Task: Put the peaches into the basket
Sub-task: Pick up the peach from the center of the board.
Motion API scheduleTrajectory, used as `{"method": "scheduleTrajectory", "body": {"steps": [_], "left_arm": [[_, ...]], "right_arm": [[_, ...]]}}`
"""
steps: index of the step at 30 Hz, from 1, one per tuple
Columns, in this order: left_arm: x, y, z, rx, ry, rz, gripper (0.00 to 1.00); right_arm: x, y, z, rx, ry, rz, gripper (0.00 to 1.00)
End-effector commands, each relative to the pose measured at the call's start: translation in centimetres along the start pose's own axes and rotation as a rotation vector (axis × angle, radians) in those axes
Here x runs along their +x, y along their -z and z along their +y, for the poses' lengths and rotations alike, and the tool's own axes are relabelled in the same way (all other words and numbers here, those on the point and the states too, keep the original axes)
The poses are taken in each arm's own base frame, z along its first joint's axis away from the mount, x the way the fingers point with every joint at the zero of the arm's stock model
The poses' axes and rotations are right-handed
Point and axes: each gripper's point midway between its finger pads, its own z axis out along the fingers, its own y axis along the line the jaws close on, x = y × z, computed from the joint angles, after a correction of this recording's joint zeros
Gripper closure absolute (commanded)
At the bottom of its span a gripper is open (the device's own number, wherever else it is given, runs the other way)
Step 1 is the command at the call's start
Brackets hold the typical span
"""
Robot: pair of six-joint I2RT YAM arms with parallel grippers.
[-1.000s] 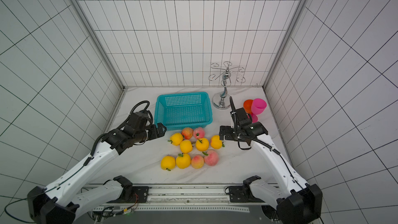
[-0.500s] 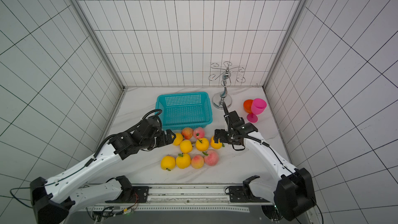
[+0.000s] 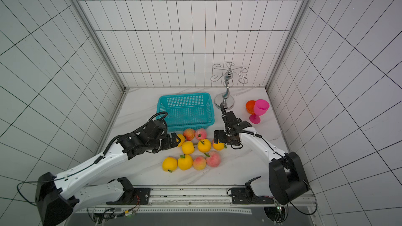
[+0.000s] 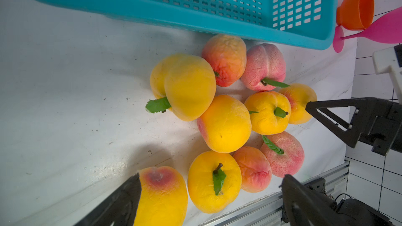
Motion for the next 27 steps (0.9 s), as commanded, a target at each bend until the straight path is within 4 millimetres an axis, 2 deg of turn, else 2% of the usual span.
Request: {"method": "scheduleTrajectory", "body": {"steps": [1, 6, 15, 24, 27], "left_arm": [[-0.7, -0.3, -0.3, 0.019, -0.002, -0.003, 0.01], [-0.8, -0.5, 0.1, 0.020, 0.007, 0.026, 0.02], [-1.4, -0.1, 0.6, 0.009, 0.010, 0.018, 0.02], [-1.6, 0.1, 1.1, -0.001, 0.014, 0.019, 0.02], [-1.7, 0.2, 1.3, -0.003, 0.013, 0.018, 0.02]], "right_arm": [[-0.2, -0.6, 1.0, -0.028, -0.006, 0.008, 0.01], [-0.2, -1.7, 1.6, -0.034, -0.001, 0.032, 0.01], [-0.3, -3.0, 1.5, -0.016, -0.001, 0.051, 0.01], [0.3, -3.7, 0.9, 0.005, -0.014, 0.061, 0.26], [0.4, -3.6, 0.8, 0.010, -0.017, 0.056, 0.30]]}}
